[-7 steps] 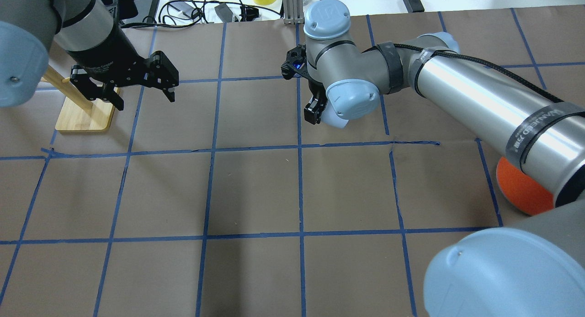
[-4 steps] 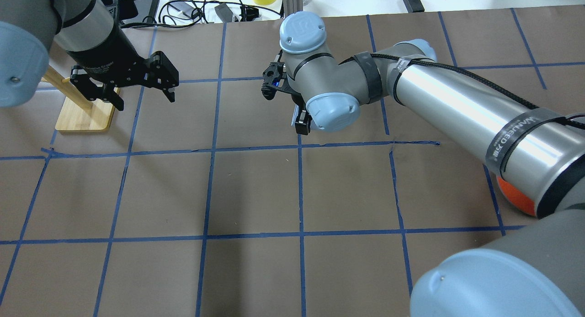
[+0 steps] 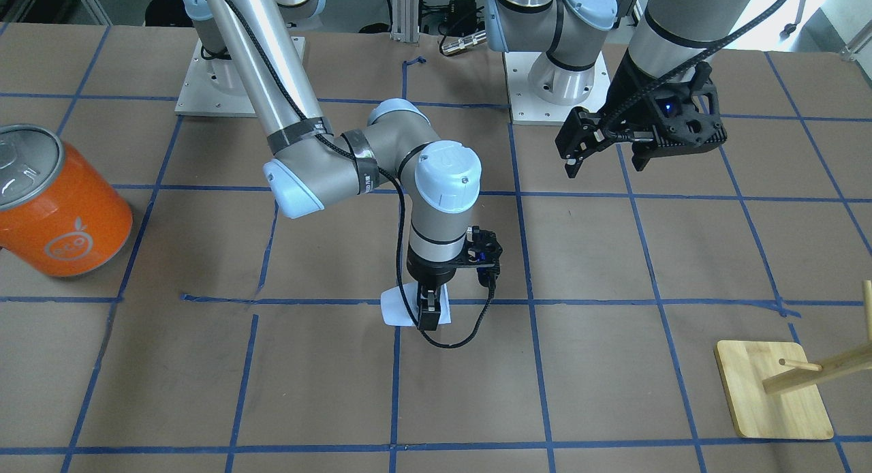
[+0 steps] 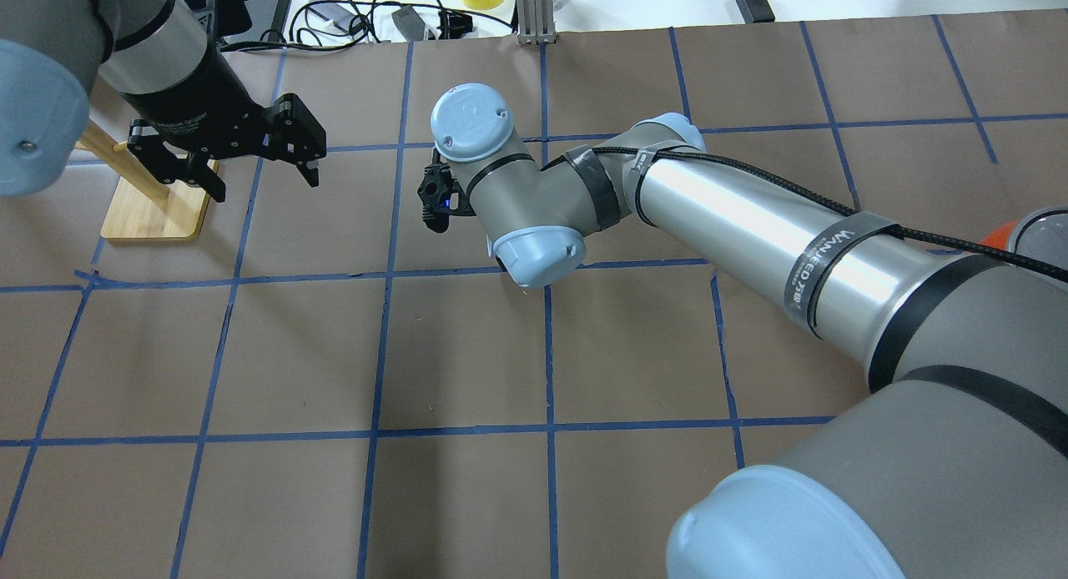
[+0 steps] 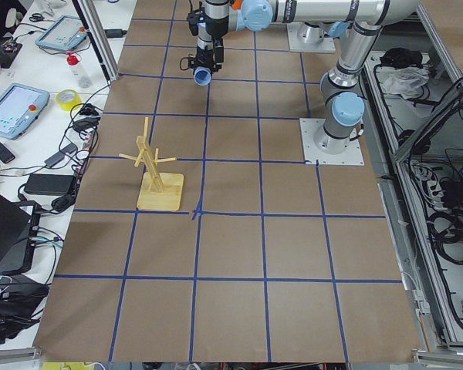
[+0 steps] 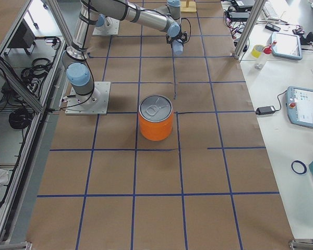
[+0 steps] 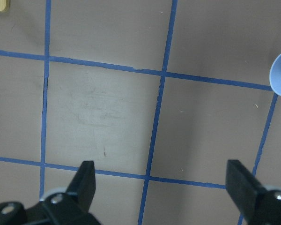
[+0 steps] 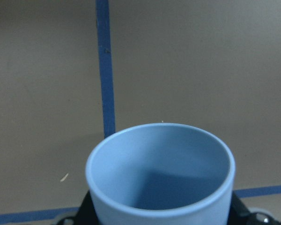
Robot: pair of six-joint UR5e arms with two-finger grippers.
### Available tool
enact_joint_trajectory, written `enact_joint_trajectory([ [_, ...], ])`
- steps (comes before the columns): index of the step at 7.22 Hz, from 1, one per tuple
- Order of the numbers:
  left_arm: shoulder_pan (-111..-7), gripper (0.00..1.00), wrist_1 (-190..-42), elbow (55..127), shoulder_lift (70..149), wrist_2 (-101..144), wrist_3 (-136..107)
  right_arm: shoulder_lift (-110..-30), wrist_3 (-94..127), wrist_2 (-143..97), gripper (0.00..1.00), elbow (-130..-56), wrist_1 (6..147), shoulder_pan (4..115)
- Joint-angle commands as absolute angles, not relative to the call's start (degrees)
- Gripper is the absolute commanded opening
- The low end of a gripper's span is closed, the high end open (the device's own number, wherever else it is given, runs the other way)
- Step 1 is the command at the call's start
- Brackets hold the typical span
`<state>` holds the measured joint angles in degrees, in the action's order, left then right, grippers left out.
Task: Flip cup
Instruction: 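Lift the cup with the right gripper and carry it toward the left arm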
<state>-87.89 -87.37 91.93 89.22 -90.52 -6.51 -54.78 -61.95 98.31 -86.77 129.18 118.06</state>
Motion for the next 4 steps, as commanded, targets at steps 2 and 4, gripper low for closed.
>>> enact_joint_trajectory([
  [2,-87.9,1.00,-87.4,92.0,89.2,-90.4,-6.6,-51.6,-56.1,101.7,0.00,-85.2,128.8,120.6],
  [4,-87.9,1.00,-87.4,91.9,89.2,-90.5,-6.5,-51.1,-57.7,101.9,0.00,-84.9,128.5,120.6],
])
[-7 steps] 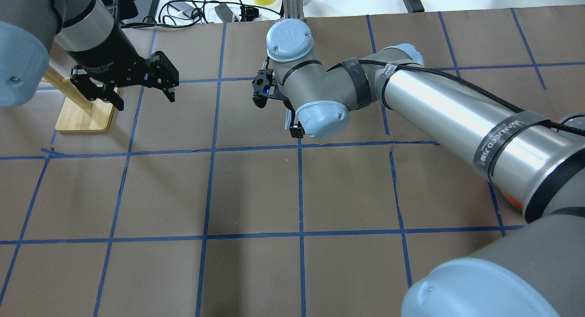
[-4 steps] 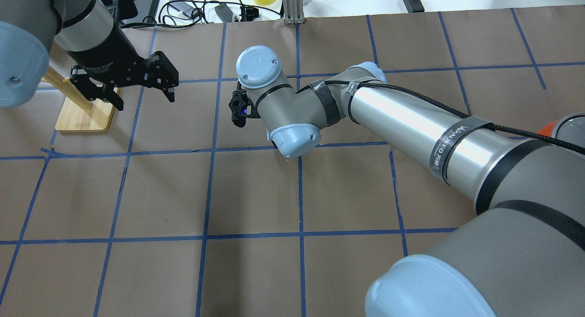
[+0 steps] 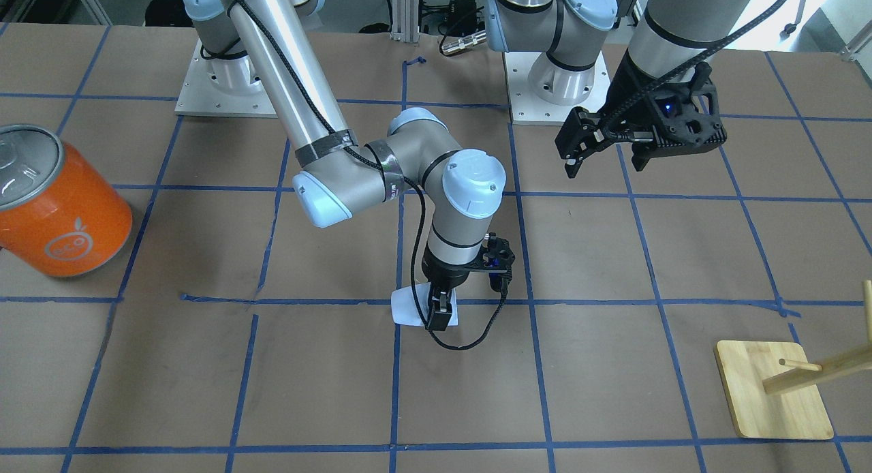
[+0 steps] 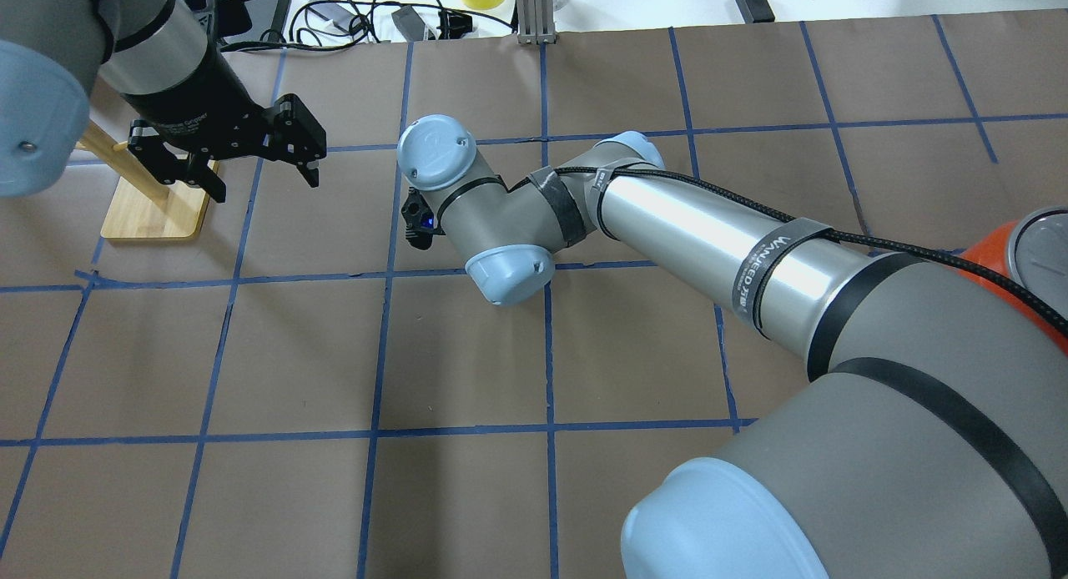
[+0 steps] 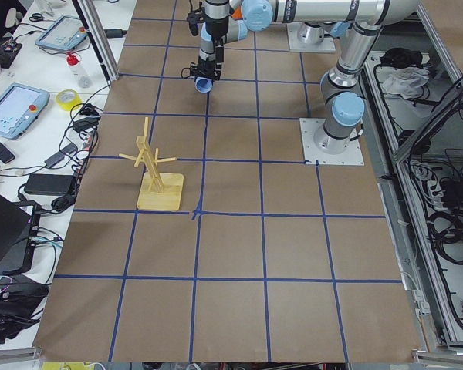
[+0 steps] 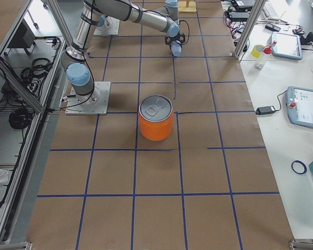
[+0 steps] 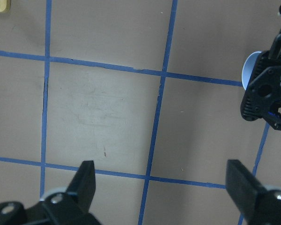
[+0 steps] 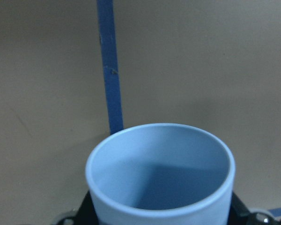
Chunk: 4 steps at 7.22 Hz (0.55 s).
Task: Flip cup
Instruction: 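Lift the cup with the right gripper and carry it toward the left arm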
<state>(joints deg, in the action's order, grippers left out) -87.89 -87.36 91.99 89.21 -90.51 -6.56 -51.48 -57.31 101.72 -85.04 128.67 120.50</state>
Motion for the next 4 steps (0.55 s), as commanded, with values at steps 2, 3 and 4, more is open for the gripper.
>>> enact_joint_trajectory([
  [2,-87.9,1.00,-87.4,91.9,89.2,-90.5,-6.5,-51.2,-56.8,102.2,0.48,-85.5,129.4,120.5],
  [3,-87.9,1.00,-87.4,92.0,89.2,-90.5,-6.6,-51.2,-56.9,102.1,0.65,-85.6,128.8,120.5],
  [4,-87.9,1.00,-87.4,92.0,89.2,-90.6,-6.5,-50.9,-56.8,101.1,1.00,-85.8,128.6,120.5],
])
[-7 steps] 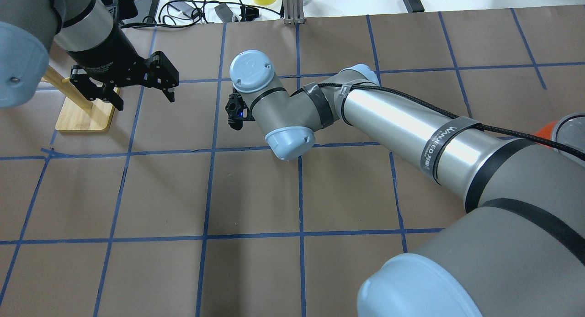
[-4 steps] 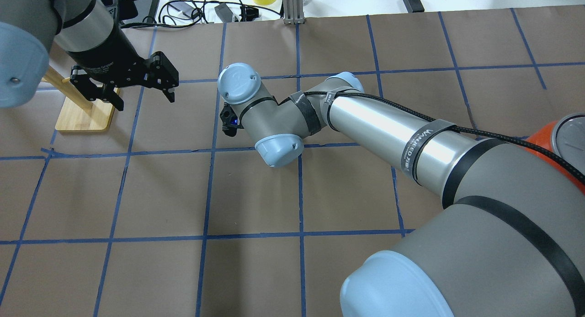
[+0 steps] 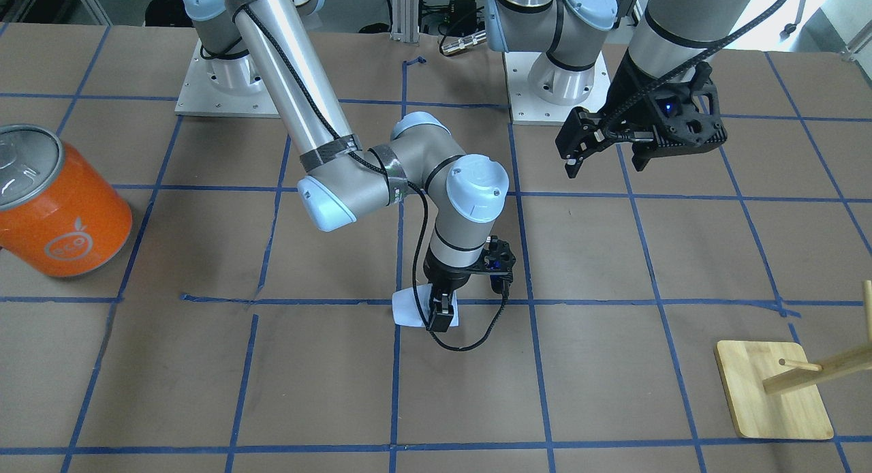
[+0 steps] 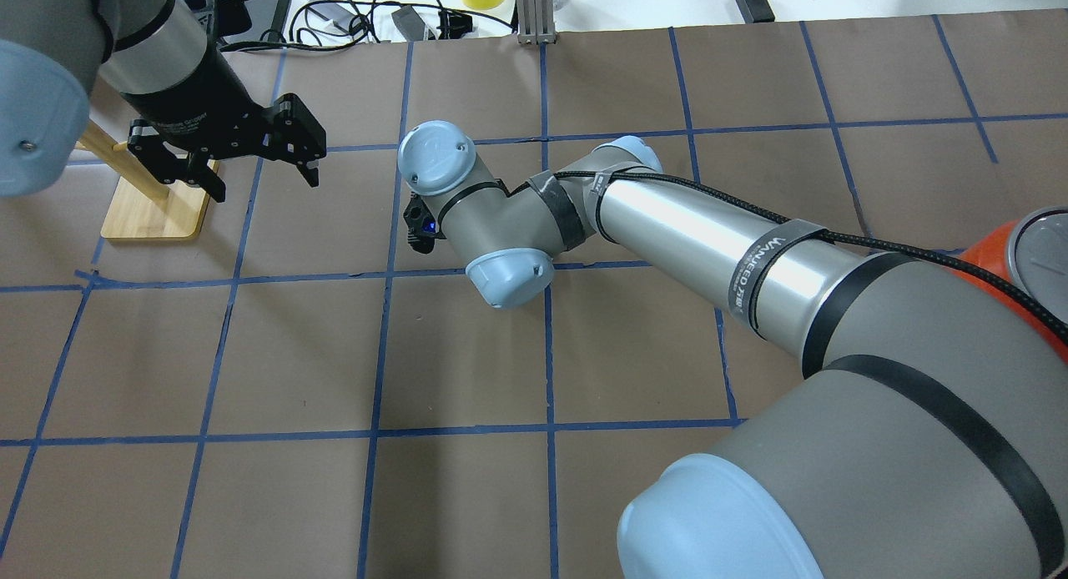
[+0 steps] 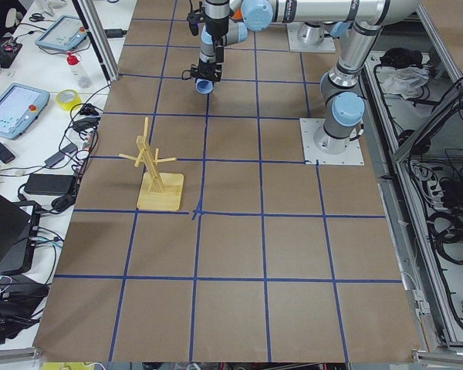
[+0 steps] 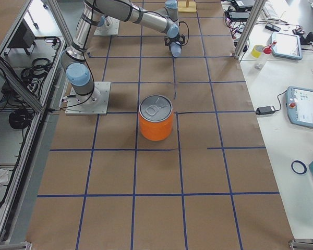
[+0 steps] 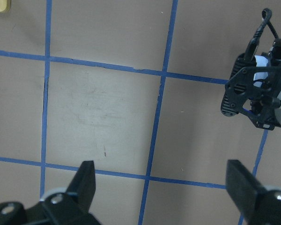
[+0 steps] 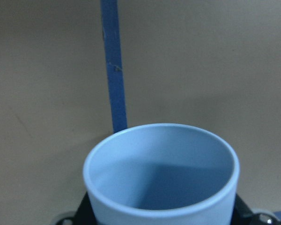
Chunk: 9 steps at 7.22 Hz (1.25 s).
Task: Flip cup
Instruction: 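Lift the cup with the right gripper and carry it toward the left arm, then lay the cup on its side and open the right gripper, withdrawing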
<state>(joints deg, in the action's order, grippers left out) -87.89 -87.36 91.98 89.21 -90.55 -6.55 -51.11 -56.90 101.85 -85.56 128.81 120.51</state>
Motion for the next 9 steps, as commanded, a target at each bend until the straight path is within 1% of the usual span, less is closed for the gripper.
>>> enact_joint_trajectory([
  [1,-87.9,1.00,-87.4,92.0,89.2,-90.5,-6.6,-51.7,-56.9,101.0,1.00,-85.8,128.7,120.4],
  [2,-87.9,1.00,-87.4,92.0,89.2,-90.6,-6.6,-52.1,-57.0,101.0,1.00,-85.0,128.8,120.4],
  [4,-87.9,1.00,-87.4,92.0,89.2,-90.6,-6.5,-56.8,-56.9,101.0,1.00,-85.2,128.5,119.6],
  [6,-87.9,1.00,-87.5,92.1,89.1,-90.6,-6.5,-63.1,-55.6,102.2,1.00,-85.7,128.5,118.3],
  [7,-87.9,1.00,-87.5,92.1,89.1,-90.6,-6.5,-66.6,-51.4,101.7,1.00,-85.7,127.5,116.5],
  [9,-87.9,1.00,-87.5,92.1,89.1,-90.5,-6.6,-73.8,-46.2,101.0,1.00,-84.7,117.0,112.3],
])
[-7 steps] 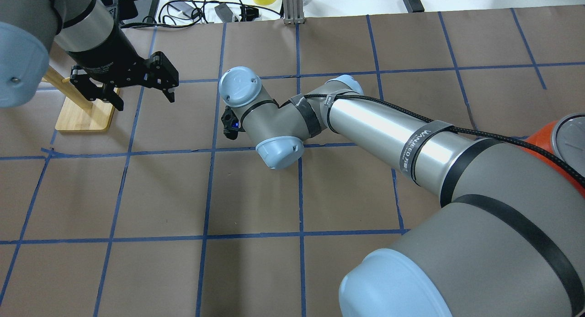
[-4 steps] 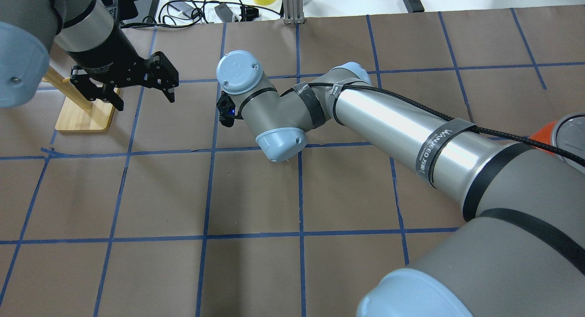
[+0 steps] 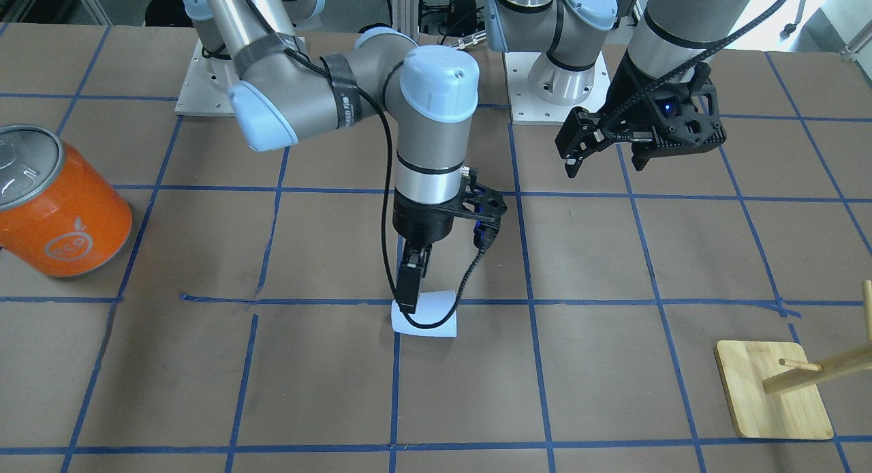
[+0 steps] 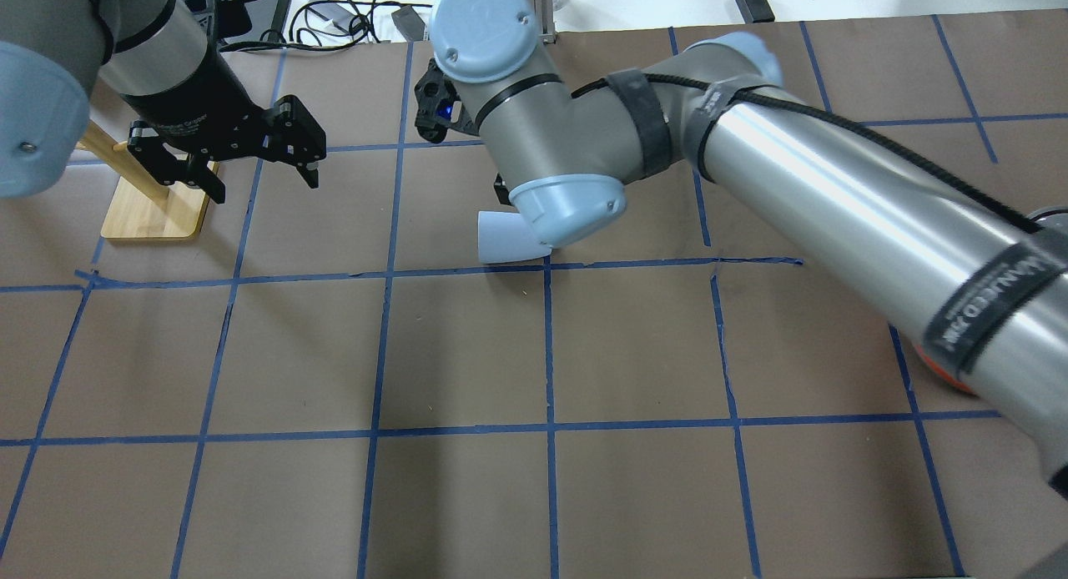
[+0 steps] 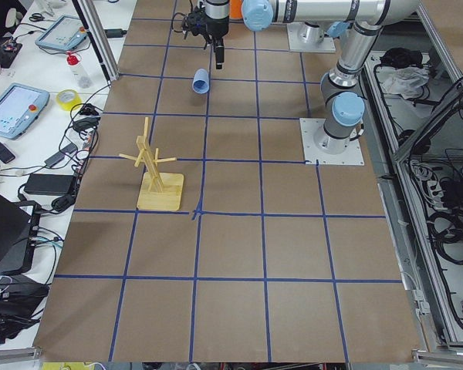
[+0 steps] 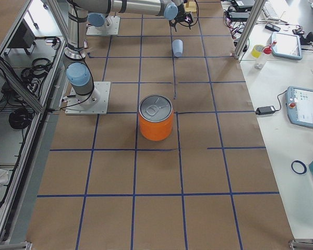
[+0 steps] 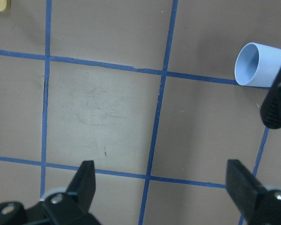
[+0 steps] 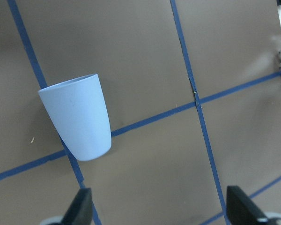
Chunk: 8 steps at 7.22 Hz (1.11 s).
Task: Flip cup
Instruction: 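Lay the cup on its side and open the right gripper, withdrawing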
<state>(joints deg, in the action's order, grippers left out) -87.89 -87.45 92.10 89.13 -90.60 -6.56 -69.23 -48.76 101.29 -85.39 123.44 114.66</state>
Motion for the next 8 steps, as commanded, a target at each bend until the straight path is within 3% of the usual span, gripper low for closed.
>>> enact_joint_trajectory([
  [1,-87.9,1.00,-87.5,92.1,89.2,-90.5,-6.6,-77.0,-42.2,101.0,1.00,-84.7,113.6,109.8],
  [3,-87.9,1.00,-87.5,92.1,89.2,-90.4,-6.6,-80.1,-30.3,94.5,1.00,-84.8,112.2,103.3],
  [8,-87.9,1.00,-87.5,92.2,89.6,-90.4,-6.6,-87.7,-16.7,90.9,1.00,-85.3,92.5,92.3],
])
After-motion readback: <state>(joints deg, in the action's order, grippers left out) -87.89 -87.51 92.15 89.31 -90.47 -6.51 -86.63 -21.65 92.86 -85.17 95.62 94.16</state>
